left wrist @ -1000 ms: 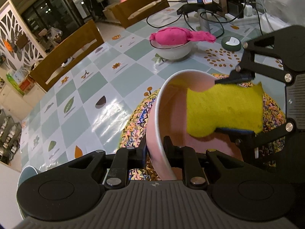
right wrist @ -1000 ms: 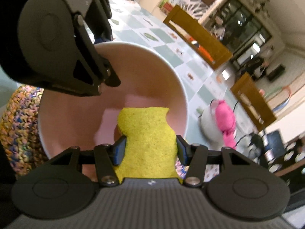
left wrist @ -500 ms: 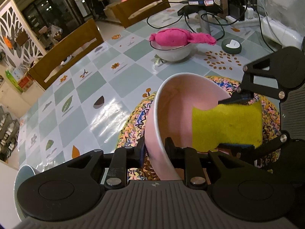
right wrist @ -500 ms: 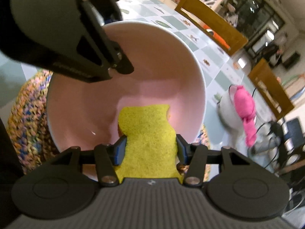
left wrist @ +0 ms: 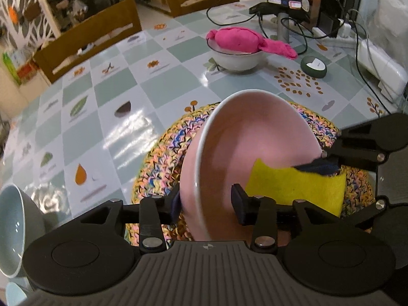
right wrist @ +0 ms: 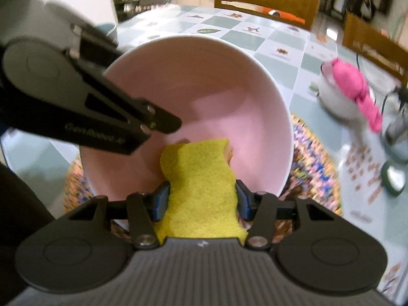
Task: Clean bowl
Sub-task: 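Keep wiping the bowl interior with the sponge while the left gripper holds the bowl tilted, then rub the sponge along the bowl wall near the left gripper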
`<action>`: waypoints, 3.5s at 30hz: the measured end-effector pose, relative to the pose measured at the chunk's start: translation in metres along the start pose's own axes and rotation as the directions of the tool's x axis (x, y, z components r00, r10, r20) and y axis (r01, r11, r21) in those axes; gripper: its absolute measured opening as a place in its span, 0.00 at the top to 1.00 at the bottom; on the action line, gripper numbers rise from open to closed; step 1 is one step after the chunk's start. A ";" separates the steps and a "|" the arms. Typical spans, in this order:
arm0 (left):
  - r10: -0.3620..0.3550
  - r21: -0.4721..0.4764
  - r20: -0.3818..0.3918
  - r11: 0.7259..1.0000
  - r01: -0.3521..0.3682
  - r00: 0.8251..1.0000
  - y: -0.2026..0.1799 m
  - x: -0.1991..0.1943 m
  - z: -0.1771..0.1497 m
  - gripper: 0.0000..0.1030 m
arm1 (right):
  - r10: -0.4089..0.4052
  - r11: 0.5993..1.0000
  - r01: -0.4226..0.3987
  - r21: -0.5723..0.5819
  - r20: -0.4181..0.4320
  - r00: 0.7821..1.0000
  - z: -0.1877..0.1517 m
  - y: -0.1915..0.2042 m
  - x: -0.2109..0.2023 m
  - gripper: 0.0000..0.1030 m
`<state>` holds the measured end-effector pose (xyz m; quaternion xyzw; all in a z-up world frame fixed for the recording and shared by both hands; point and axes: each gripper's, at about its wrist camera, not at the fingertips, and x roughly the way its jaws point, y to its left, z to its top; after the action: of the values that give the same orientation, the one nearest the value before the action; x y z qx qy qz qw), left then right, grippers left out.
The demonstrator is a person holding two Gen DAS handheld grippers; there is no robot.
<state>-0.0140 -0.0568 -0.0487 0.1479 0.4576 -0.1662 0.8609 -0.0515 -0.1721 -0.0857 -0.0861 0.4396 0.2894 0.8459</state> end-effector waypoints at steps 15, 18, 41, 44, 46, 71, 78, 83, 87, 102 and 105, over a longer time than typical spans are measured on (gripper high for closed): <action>0.045 0.022 0.060 0.999 -0.047 0.997 0.000 -0.003 0.003 0.83 | -0.012 1.000 0.012 -0.003 0.009 1.000 0.004 0.008 0.002 0.48; 0.050 0.039 0.065 0.998 -0.053 0.997 -0.001 -0.004 0.003 0.83 | -0.060 0.997 0.061 -0.038 0.006 0.998 0.005 0.006 0.003 0.48; 0.056 0.130 0.085 0.989 -0.067 0.995 -0.009 -0.003 0.009 0.82 | -0.323 0.780 0.363 -0.509 0.168 0.931 0.010 0.012 0.012 0.46; 0.051 0.126 0.082 0.990 -0.061 0.995 -0.008 -0.002 0.011 0.82 | -0.317 0.778 0.356 -0.518 0.165 0.934 0.009 0.008 0.012 0.45; 0.050 0.124 0.080 0.990 -0.060 0.996 -0.007 -0.002 0.012 0.82 | -0.303 0.789 0.345 -0.508 0.166 0.938 0.009 0.005 0.010 0.45; 0.057 0.138 0.069 0.988 -0.066 0.996 -0.009 0.000 0.015 0.81 | -0.139 0.990 0.138 0.021 0.150 0.979 -0.001 -0.037 -0.025 0.27; 0.062 0.145 0.070 0.987 -0.072 0.996 -0.011 0.000 0.015 0.80 | -0.101 0.987 0.082 0.137 0.140 0.985 -0.008 -0.050 -0.022 0.28; 0.066 0.147 0.070 0.986 -0.075 0.995 -0.011 0.001 0.015 0.80 | -0.084 0.979 0.056 0.197 0.138 0.987 -0.012 -0.056 -0.020 0.29; 0.067 0.150 0.071 0.986 -0.077 0.995 -0.012 0.001 0.014 0.79 | -0.064 0.964 0.027 0.265 0.133 0.989 -0.017 -0.061 -0.019 0.29; 0.072 0.155 0.072 0.985 -0.082 0.995 -0.013 0.000 0.011 0.77 | -0.068 0.970 0.029 0.241 0.151 0.986 -0.017 -0.048 -0.030 0.56; 0.072 0.154 0.075 0.985 -0.082 0.995 -0.013 0.000 0.011 0.77 | -0.067 0.977 0.033 0.211 0.157 0.985 -0.016 -0.044 -0.035 0.60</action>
<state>-0.0111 -0.0732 -0.0444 0.2269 0.4070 -0.1733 0.8677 -0.0530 -0.2291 -0.0720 0.0158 0.3945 0.2266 0.8904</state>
